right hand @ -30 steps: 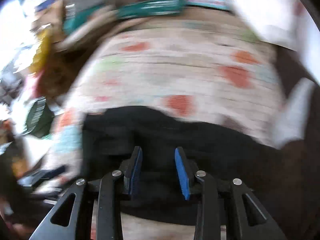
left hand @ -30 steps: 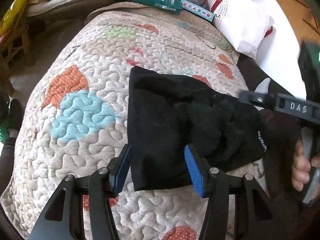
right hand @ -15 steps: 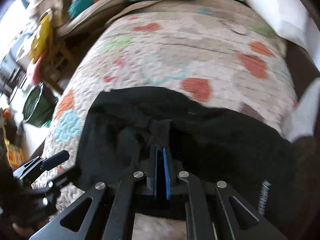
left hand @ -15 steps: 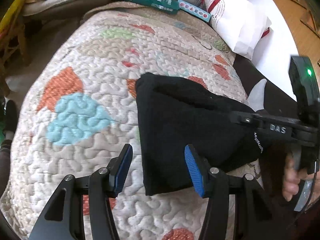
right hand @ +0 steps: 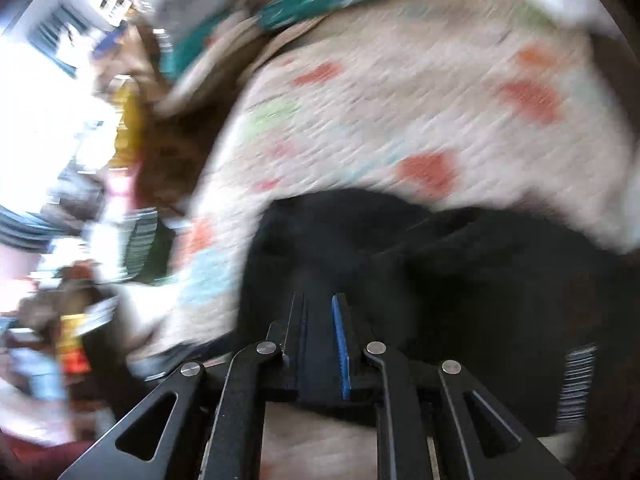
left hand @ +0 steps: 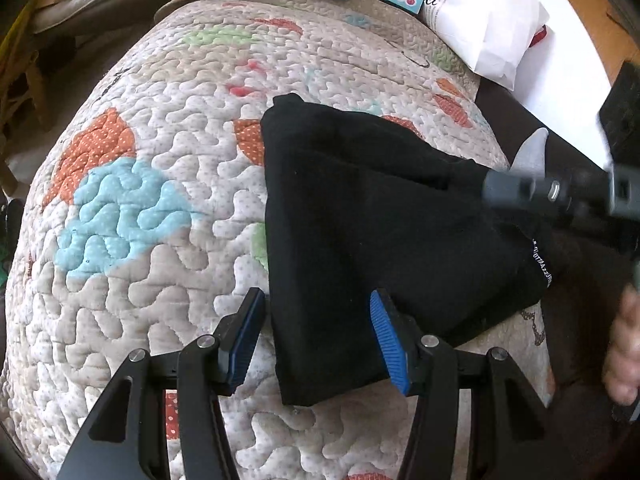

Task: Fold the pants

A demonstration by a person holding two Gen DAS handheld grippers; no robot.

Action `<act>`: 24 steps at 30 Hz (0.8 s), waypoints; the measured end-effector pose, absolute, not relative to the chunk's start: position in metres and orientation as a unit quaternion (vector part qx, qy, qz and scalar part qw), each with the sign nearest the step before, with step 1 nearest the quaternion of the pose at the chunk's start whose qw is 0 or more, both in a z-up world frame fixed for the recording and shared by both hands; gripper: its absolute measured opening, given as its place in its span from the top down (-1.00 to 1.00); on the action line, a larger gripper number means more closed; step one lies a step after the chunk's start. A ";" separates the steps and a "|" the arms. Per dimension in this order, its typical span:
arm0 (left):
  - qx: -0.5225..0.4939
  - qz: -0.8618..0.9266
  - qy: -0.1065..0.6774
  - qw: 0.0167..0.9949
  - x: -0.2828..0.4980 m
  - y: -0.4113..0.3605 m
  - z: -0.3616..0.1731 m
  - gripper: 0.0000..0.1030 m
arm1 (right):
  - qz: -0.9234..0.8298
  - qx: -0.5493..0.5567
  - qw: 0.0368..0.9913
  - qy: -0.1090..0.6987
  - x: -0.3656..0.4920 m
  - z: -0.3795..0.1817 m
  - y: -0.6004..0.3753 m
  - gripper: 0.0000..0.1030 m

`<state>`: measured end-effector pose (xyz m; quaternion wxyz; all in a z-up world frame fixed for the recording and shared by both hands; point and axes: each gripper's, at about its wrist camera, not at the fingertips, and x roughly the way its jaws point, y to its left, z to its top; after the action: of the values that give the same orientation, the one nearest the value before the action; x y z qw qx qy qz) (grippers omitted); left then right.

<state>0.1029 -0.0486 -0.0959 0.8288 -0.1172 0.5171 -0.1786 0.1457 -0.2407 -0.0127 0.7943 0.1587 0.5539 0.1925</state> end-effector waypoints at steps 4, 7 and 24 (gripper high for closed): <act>-0.119 -0.183 0.515 0.829 0.103 -0.048 -0.096 -0.07 | 0.030 0.060 0.784 0.617 0.143 -0.045 -0.263 0.70; -0.128 -0.187 0.511 0.829 0.101 -0.047 -0.096 -0.12 | -0.030 0.065 0.791 0.608 0.139 -0.039 -0.289 0.63; -0.189 -0.172 0.488 0.834 0.108 -0.039 -0.097 -0.42 | 0.169 -0.142 0.750 0.624 0.256 -0.063 -0.094 -0.30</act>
<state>0.1083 -0.0395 -0.0974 0.8345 -0.1885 0.4885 -0.1718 0.2557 -0.0943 -0.0625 0.7498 -0.1416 0.6238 0.1693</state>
